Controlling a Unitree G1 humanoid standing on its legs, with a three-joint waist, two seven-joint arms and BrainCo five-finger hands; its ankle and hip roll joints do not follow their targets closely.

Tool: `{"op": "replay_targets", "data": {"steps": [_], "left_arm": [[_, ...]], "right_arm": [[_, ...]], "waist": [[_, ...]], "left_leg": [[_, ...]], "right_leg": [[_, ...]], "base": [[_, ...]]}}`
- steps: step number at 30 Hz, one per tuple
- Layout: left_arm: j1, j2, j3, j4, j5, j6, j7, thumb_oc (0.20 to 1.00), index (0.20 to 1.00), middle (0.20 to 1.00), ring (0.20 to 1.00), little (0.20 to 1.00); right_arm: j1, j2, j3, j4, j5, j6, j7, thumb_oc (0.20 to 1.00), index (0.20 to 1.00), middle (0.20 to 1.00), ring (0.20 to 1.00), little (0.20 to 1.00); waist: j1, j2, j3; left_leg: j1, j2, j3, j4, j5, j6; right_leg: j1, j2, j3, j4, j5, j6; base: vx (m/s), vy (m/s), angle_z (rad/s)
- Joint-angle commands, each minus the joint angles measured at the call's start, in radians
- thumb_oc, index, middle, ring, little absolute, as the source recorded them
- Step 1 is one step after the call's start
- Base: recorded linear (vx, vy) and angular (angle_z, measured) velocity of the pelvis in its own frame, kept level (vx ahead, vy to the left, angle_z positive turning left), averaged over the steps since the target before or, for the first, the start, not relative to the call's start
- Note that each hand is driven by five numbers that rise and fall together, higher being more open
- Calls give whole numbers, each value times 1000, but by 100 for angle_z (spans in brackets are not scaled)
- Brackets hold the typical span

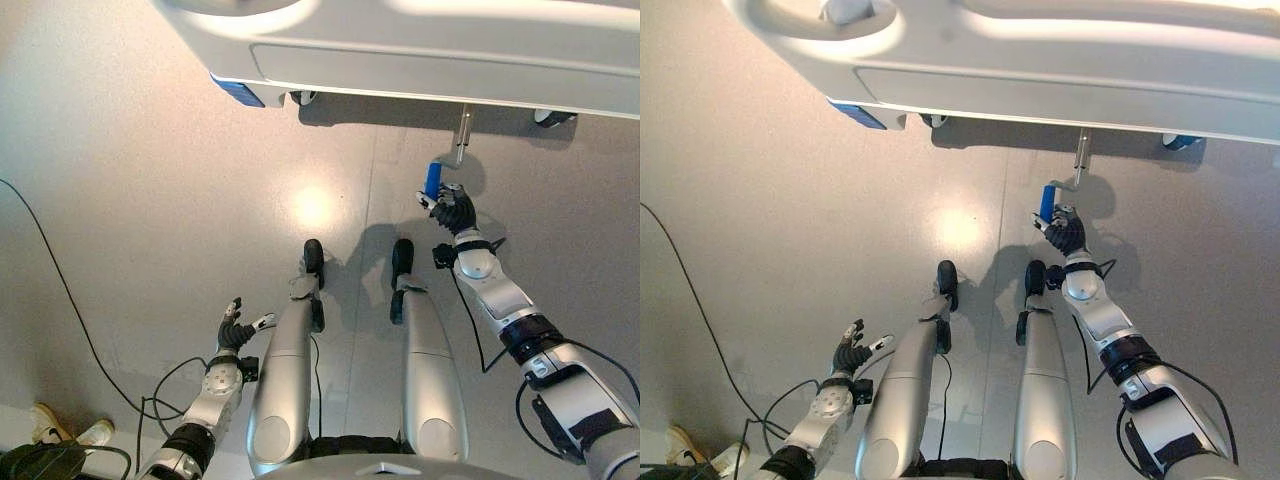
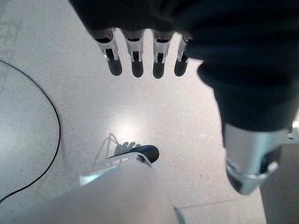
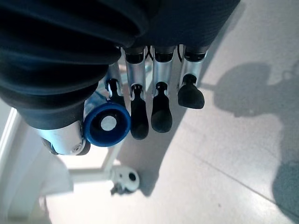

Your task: Raise the hospital bed

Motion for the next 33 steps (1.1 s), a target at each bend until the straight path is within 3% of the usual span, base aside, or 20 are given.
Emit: {"op": "replay_targets", "data": {"steps": [1,13,33], "left_arm": [[81,22,28,11,15,-2,3,1000,1000,1000,1000,1000],[89,7,37,20,15,-5,5,1000,1000,1000,1000,1000],[91,2,39,3,9,-13,19,1000,1000,1000,1000,1000]], "right_arm": [[-131,-20,-140,-301,21,-264,-46,200,200,200,200,200],[-6,-39,-312,-241,59,-296,-147,200,200,200,200,200],[62,-59,-378,-110,23,-256,-241,200,200,200,200,200]], "waist": [[-5,-43,-25],[-23,-38,-25],[-43,-36,-25]], "left_leg": [[43,2,-13,68,-56,-48],[44,6,-2,81,-68,-48],[44,23,21,76,-62,-57]], "right_leg": [[52,-38,38,-22,48,84],[42,-28,59,-18,42,82],[24,-10,81,-20,45,78]], "base": [[0,0,0],[4,-5,-2],[-4,-10,-3]]}}
